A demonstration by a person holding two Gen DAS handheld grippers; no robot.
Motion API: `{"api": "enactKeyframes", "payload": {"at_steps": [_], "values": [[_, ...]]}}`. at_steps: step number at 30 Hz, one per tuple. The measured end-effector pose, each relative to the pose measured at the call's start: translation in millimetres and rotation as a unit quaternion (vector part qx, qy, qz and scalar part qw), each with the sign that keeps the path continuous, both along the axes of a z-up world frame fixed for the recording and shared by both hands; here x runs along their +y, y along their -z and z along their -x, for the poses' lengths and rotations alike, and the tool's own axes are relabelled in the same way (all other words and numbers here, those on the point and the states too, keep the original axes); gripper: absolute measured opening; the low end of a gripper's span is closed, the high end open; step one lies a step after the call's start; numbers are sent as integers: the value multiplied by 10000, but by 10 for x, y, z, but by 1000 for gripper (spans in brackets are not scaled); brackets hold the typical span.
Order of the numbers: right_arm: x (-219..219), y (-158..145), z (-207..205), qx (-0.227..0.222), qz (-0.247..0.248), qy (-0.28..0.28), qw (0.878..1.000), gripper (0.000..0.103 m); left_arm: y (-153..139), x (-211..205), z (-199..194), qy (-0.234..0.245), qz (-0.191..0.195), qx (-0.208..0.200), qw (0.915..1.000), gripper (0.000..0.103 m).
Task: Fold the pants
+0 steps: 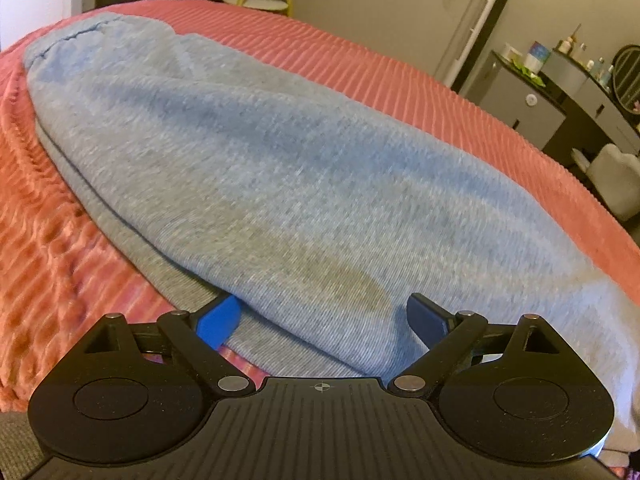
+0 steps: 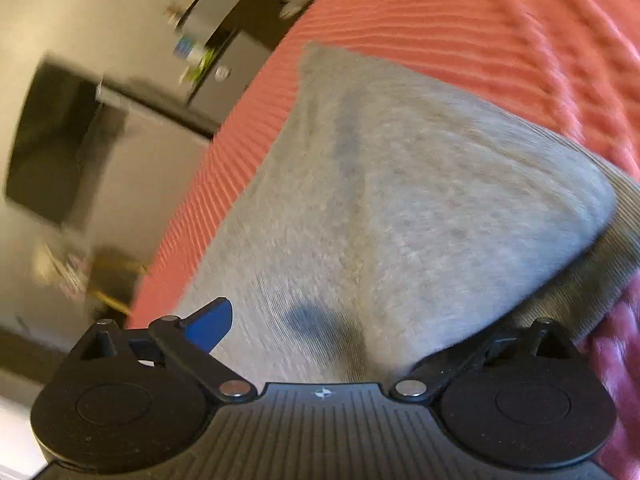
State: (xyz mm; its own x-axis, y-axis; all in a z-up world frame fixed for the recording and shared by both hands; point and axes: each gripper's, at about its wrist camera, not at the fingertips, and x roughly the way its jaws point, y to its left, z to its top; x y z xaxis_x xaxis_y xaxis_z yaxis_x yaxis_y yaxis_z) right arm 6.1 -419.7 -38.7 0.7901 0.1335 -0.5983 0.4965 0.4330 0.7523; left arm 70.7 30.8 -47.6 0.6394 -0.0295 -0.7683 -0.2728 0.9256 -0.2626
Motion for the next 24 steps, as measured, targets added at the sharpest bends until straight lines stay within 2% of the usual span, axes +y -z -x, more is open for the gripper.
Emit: {"api": "enactKeyframes", "payload": {"at_steps": [1,2,3,4,5,6,8,13,14,15,16,18,20,21,23,24], "values": [[-48,26,50,-22,-182,152,9997,88,-1,-1,1,0,-13,11,10000,95],[-83,54,95,-10,-317,316,9990,72,4,-5,-19,-5,-24,23,10000,95],[-118,90,153,47,-452,491,9978,47,4,-9,-23,-10,-34,36,10000,95],[-145,126,197,123,-566,624,9964,34,6,-14,-29,-10,-45,46,10000,95],[-162,169,243,208,-703,759,9944,15,23,-26,-65,-6,-64,54,10000,95],[-186,219,284,229,-878,864,9921,10,26,-33,-69,-3,-87,61,9999,96],[-209,270,315,151,-1127,969,9888,9,27,-58,-83,17,-147,69,9999,96],[-109,185,175,71,-763,898,9930,14,22,-72,-79,56,-225,92,9997,96],[-113,160,159,52,-713,913,9933,12,15,-61,-73,36,-194,88,9998,96],[-99,134,171,62,-591,936,9938,5,8,-46,-64,0,-141,74,9999,96],[-119,84,202,16,-389,959,9946,5,2,-22,-50,-55,-55,56,10000,95],[-135,-84,273,-400,-114,951,9946,5,-21,41,-8,-198,180,-15,9996,95],[-155,-214,411,-1258,-377,896,9873,4,-33,101,32,-341,401,-94,9986,94],[-146,-268,455,-1537,-443,834,9836,4,-34,126,43,-399,456,-116,9981,93],[-115,-362,493,-1440,-85,748,9867,4,-31,151,48,-494,488,-130,9975,92],[-91,-399,486,-1196,236,687,9902,4,-27,155,48,-518,475,-134,9974,92]]}}
